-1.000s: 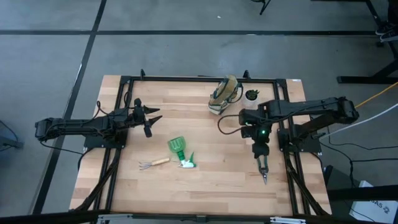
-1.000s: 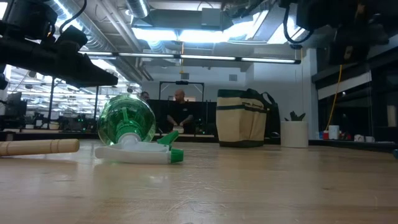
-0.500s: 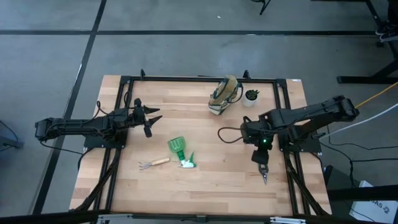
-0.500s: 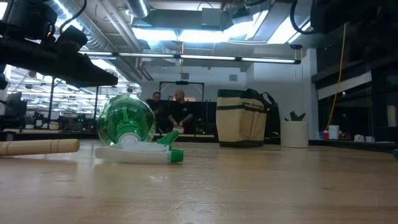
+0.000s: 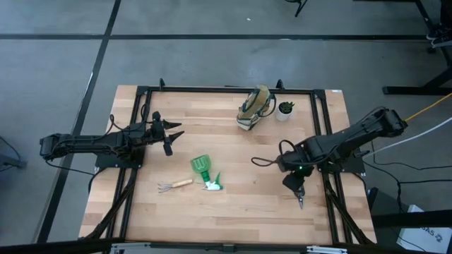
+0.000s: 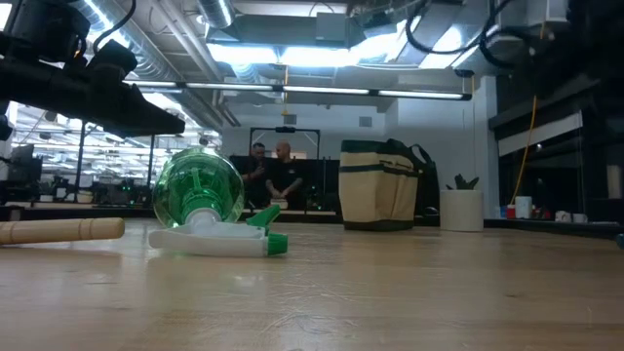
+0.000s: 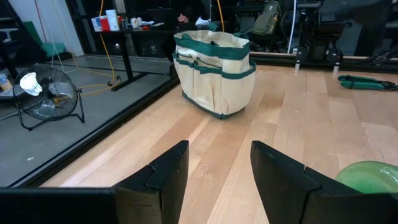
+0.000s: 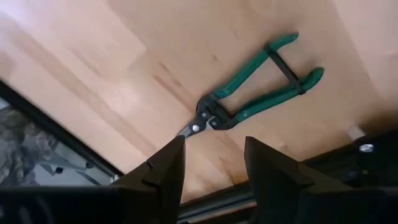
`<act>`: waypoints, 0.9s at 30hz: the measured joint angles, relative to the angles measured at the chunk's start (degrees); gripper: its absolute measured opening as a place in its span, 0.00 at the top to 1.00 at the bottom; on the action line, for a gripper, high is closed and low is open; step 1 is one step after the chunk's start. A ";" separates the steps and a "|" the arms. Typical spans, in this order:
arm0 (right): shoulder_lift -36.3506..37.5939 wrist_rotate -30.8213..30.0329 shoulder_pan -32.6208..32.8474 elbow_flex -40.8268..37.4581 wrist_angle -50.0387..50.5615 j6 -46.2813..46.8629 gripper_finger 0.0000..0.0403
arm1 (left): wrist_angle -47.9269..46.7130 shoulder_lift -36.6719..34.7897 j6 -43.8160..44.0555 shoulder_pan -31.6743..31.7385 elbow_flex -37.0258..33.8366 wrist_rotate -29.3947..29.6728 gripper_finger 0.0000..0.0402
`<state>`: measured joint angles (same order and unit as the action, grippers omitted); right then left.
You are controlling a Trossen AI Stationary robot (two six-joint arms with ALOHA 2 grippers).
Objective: Pick & Place Garden tools in Gardening bag
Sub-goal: Put the green shear scissors into the brown gardening bag
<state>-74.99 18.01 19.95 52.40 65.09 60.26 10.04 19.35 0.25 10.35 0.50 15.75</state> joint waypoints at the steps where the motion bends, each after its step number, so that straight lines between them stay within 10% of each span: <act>1: -0.02 -0.02 0.19 -1.05 -1.07 1.18 0.58 | 0.00 -0.01 0.00 0.00 -0.01 0.00 0.58; 27: -1.67 -7.92 0.41 -17.09 -25.35 18.43 0.58 | 0.00 -0.02 0.00 0.00 -0.01 0.02 0.58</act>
<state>-76.66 10.09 20.36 35.31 39.73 78.70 10.04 19.33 0.25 10.35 0.49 15.77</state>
